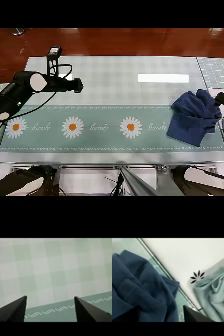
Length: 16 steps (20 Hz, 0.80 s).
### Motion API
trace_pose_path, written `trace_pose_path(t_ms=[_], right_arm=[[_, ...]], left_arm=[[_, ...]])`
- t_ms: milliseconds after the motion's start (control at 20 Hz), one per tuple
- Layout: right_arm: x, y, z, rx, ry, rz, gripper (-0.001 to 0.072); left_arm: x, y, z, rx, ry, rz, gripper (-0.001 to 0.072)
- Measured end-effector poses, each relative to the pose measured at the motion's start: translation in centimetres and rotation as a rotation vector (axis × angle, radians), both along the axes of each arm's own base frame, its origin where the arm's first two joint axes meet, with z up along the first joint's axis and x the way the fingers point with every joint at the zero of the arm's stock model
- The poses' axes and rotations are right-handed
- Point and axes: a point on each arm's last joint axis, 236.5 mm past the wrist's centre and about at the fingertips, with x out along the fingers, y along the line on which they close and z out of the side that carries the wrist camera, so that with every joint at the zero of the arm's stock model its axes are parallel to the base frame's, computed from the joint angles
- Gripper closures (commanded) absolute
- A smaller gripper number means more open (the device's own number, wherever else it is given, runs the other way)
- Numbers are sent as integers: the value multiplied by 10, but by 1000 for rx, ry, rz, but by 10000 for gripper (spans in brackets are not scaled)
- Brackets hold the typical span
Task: Fold the shirts.
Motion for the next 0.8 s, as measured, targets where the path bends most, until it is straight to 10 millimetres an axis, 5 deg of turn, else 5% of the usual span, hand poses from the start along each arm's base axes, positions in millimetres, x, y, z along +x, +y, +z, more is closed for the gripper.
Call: trace_pose_path(t_ms=[150,250,300,400,650,800], right_arm=[[-7,6,-26,80,49,-10,95],[-14,13,-38,128,93,-6,181],[-18,19,-42,158,113,-2,288],[-25,32,-47,216,146,19,676],[-9,71,-31,358,62,109,694],[43,83,41,332,-243,180,694]], left_arm=[[-4,0,-4,5,22,-2,1],[-10,1,-8,12,52,-8,1],[-13,2,-10,16,69,-11,1],[-22,3,-15,27,108,-19,1],[-45,17,-14,66,184,-55,0],[-54,37,12,67,155,-35,1]])
